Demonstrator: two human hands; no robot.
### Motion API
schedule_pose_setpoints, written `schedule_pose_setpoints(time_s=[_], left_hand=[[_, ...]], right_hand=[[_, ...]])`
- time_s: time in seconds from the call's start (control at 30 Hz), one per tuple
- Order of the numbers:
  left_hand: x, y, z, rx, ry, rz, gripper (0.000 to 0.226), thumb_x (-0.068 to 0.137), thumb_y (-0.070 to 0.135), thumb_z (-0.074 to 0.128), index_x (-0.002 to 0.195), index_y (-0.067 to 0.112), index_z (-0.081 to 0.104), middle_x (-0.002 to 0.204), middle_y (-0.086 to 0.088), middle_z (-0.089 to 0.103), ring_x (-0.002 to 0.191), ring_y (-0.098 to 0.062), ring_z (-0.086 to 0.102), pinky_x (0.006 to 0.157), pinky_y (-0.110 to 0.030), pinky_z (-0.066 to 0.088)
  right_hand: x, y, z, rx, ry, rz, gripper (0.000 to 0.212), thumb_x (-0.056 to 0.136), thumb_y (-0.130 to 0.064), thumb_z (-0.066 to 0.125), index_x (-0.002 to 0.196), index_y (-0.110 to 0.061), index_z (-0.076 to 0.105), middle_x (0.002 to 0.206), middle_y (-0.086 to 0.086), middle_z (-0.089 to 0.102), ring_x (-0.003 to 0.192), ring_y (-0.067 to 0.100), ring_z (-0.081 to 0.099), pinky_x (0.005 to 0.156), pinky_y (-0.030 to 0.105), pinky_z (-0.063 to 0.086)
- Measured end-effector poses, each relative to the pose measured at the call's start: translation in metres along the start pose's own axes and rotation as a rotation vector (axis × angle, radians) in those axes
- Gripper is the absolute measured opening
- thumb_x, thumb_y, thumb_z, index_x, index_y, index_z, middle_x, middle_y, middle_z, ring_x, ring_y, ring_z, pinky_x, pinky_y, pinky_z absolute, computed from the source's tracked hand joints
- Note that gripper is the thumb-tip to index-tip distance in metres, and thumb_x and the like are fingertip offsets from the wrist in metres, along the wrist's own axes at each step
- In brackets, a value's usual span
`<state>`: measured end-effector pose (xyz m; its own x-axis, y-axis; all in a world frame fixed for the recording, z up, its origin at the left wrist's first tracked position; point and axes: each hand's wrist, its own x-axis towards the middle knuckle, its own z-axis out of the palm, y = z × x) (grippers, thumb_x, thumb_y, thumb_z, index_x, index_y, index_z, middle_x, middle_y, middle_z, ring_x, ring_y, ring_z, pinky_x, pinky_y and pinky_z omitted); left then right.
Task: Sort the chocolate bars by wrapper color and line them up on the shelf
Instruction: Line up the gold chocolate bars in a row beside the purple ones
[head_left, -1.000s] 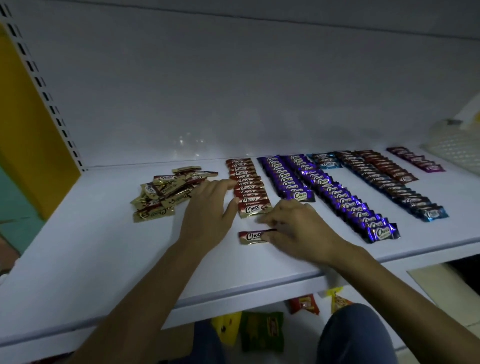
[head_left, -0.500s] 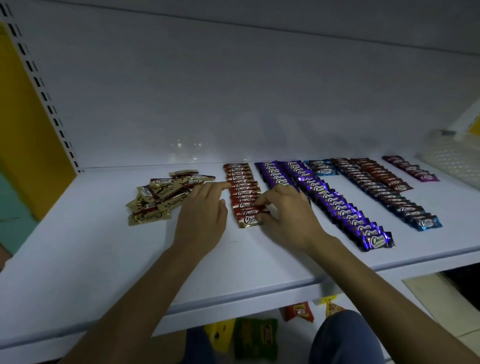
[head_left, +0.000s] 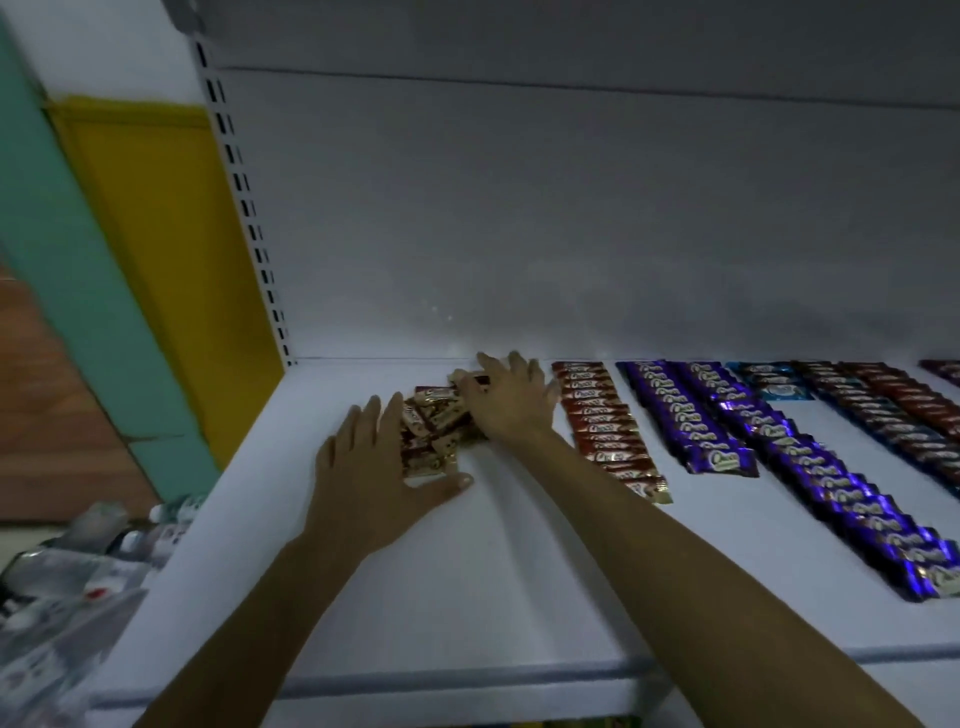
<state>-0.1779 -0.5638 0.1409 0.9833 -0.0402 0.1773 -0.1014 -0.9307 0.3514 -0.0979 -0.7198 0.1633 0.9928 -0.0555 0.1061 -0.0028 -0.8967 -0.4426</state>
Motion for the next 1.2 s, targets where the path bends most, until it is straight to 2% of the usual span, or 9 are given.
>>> schedule_pose_setpoints(time_s=[0.13,0.23,0.37,0.6,0.73,0.9,0.97,1.07,1.2], left_hand=[[0.003,-0.001,0.005,-0.021,-0.034,0.044,0.137,0.035,0.104,0.002,0.150,0.032,-0.017,0.161,0.002,-0.015,0.148,-0.019,-0.013,0.118,-0.048,0.001],[0.008,-0.002,0.002,0.002,-0.074,0.051,0.140,0.031,0.105,0.001,0.150,0.033,-0.016,0.160,0.001,-0.019,0.148,-0.023,-0.015,0.118,-0.052,0.003],[0.025,0.004,-0.008,0.068,-0.178,0.108,0.120,0.059,0.091,0.043,0.150,0.037,-0.012,0.159,0.002,-0.022,0.147,-0.027,-0.018,0.117,-0.056,0.001],[0.036,0.014,0.003,0.029,-0.133,0.255,0.102,0.076,0.065,0.061,0.152,0.035,0.000,0.149,0.006,0.038,0.138,-0.019,0.032,0.114,-0.046,0.022],[0.036,0.014,0.005,-0.001,-0.016,0.285,0.079,0.081,0.057,0.062,0.148,0.034,0.028,0.135,0.008,0.052,0.125,-0.019,0.043,0.101,-0.036,0.033],[0.033,0.016,0.005,-0.061,0.073,0.308,0.051,0.087,0.046,0.061,0.133,0.028,0.050,0.123,0.004,0.059,0.111,-0.022,0.049,0.088,-0.036,0.043],[0.032,0.015,0.005,-0.088,0.119,0.326,0.044,0.089,0.038,0.059,0.132,0.028,0.052,0.119,0.003,0.061,0.107,-0.021,0.052,0.084,-0.032,0.043],[0.034,0.012,0.002,-0.266,0.155,0.269,0.034,0.091,0.029,0.059,0.125,0.030,0.059,0.113,0.006,0.065,0.103,-0.015,0.058,0.084,-0.025,0.042],[0.033,0.008,-0.004,-0.562,0.182,0.142,0.026,0.092,0.022,0.058,0.115,0.031,0.064,0.099,0.019,0.066,0.093,-0.002,0.060,0.081,-0.016,0.045]], right_hand=[[0.008,0.001,0.014,0.007,-0.007,-0.085,0.039,0.095,-0.045,0.039,0.123,-0.028,0.061,0.126,0.006,0.059,0.120,0.029,0.048,0.105,0.043,0.032],[-0.007,-0.004,0.017,0.137,0.038,-0.157,0.031,0.094,-0.031,0.045,0.114,-0.026,0.069,0.115,0.000,0.067,0.109,0.023,0.056,0.096,0.037,0.042],[-0.032,-0.009,0.016,0.299,0.026,-0.194,0.033,0.094,-0.014,0.042,0.109,-0.016,0.071,0.109,0.003,0.070,0.102,0.021,0.061,0.090,0.035,0.047],[-0.055,-0.004,0.014,0.556,0.178,-0.151,0.029,0.088,0.004,0.040,0.112,-0.006,0.053,0.107,0.005,0.053,0.089,0.011,0.050,0.076,0.012,0.040],[-0.054,-0.005,0.013,0.637,0.213,-0.078,0.022,0.089,0.002,0.043,0.097,-0.008,0.061,0.087,-0.003,0.061,0.078,0.006,0.056,0.068,0.011,0.044],[-0.052,-0.004,0.011,0.614,0.262,-0.022,0.032,0.087,0.005,0.041,0.089,-0.007,0.071,0.091,-0.001,0.060,0.089,0.009,0.051,0.072,0.003,0.037],[-0.053,-0.003,0.011,0.654,0.287,-0.005,0.034,0.087,0.004,0.040,0.088,-0.010,0.070,0.098,0.003,0.062,0.092,0.010,0.052,0.079,0.009,0.042],[-0.052,-0.001,0.012,0.777,0.313,0.036,0.034,0.087,0.005,0.037,0.091,-0.014,0.065,0.102,0.004,0.063,0.098,0.016,0.057,0.090,0.034,0.049],[-0.056,-0.005,0.009,0.777,0.270,0.015,0.035,0.089,0.005,0.036,0.106,-0.009,0.063,0.102,0.000,0.062,0.099,0.017,0.058,0.090,0.034,0.049]])
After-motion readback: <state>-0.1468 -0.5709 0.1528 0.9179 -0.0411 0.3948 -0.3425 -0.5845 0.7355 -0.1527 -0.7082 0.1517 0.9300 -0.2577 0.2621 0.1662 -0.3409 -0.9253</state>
